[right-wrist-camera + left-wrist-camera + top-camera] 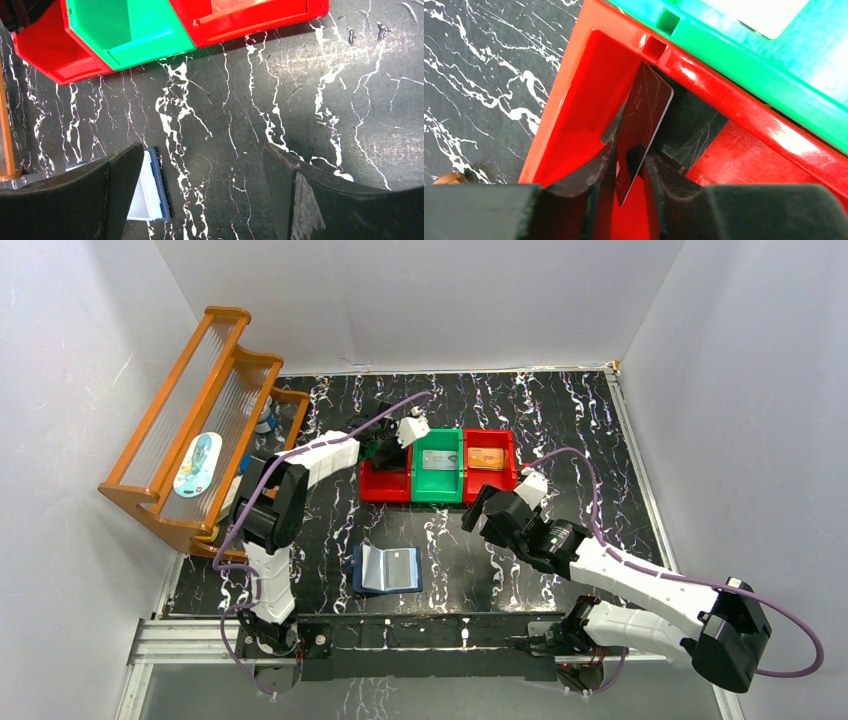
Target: Take the credit cards out of the card holder
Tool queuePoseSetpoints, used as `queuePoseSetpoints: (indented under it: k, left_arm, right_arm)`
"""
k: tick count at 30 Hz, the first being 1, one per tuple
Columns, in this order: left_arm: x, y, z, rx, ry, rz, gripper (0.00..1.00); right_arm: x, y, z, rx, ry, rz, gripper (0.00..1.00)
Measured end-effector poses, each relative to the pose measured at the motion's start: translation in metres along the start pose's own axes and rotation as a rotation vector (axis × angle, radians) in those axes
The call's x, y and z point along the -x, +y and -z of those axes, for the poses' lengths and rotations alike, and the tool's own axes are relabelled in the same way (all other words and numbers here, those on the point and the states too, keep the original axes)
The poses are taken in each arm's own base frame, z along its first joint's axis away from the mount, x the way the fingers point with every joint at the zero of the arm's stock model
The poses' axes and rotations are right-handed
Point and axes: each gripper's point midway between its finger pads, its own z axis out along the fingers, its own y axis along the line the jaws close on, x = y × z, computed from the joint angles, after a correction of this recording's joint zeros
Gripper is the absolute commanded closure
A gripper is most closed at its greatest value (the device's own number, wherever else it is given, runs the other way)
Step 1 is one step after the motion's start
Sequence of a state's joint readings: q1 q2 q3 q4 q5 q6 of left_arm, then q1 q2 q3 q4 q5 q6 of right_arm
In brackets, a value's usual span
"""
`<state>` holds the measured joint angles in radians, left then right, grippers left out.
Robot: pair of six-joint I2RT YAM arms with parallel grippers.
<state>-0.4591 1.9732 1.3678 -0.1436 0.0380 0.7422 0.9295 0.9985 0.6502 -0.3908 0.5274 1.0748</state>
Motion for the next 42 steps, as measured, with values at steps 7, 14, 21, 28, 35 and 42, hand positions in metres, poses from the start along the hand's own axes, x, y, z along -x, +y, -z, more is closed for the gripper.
queuePoseSetpoints:
  k: [7,14,21,28,35,42]
  left_arm:
    - [-0.006,-0.009,0.000,-0.020,0.011,0.030,0.60]
    - [-0.007,-0.018,0.029,-0.033,0.002,0.098,0.48]
    - [0.029,-0.008,0.127,0.077,-0.216,0.317,0.21]
    - [0.020,-0.042,0.207,0.084,-0.375,0.676,0.11]
    - [-0.026,-0.107,0.203,-0.031,-0.200,1.091,0.07]
    - [-0.057,-0.152,0.202,-0.094,-0.091,1.313,0.08]
  right_arm:
    - [-0.001,0.000,0.000,0.001,0.007,0.001,0.02]
    - [-0.011,-0.002,-0.007,-0.016,0.044,0.019,0.02]
    - [-0.030,0.011,-0.017,0.019,0.148,0.062,0.06]
    - [-0.065,0.050,-0.028,0.133,0.343,0.080,0.26]
    - [-0.103,0.071,-0.035,0.229,0.518,0.064,0.37]
    - [-0.128,0.086,-0.031,0.282,0.618,0.068,0.45]
